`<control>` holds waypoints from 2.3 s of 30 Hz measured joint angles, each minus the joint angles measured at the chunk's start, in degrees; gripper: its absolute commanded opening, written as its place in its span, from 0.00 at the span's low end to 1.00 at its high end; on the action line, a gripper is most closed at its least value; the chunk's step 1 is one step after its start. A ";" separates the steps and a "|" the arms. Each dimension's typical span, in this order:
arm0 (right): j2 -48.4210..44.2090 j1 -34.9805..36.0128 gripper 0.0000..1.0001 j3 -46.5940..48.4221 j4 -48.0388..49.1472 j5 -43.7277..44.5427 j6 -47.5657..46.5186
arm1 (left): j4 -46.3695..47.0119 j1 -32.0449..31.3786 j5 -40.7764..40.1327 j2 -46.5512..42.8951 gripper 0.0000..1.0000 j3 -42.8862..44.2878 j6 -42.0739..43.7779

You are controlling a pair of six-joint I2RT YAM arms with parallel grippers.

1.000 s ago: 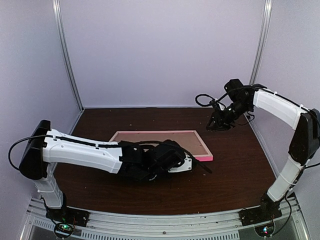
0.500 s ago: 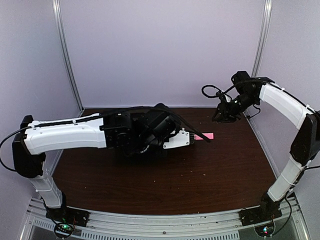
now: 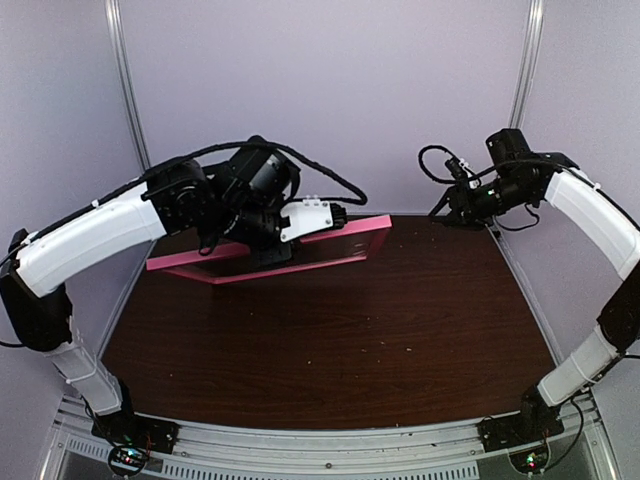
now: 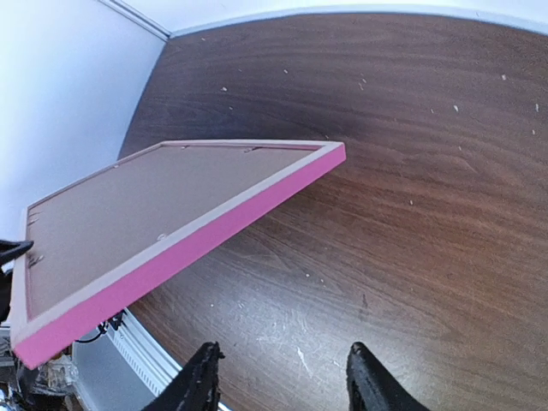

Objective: Put the photo into the frame
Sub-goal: Turn over the photo frame.

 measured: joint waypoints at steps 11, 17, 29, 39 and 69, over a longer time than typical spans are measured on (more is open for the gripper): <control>-8.11 1.99 0.69 -8.44 14.38 -5.75 -0.04 | -5.86 11.74 9.33 -3.82 0.00 5.31 -3.02; -7.10 2.03 0.72 -9.11 17.57 -6.67 1.31 | -9.16 11.41 11.82 -3.61 0.00 11.34 -7.65; -5.68 2.05 0.78 -9.11 18.36 -7.02 2.62 | -10.43 11.23 16.44 1.01 0.00 28.20 -22.62; -5.70 2.05 1.00 -5.57 13.66 -3.74 1.11 | -5.88 14.01 24.13 1.27 0.00 27.12 -39.08; -3.23 2.05 1.00 -6.75 11.76 -2.64 1.29 | 34.03 30.27 38.25 -1.25 0.00 -17.92 -85.68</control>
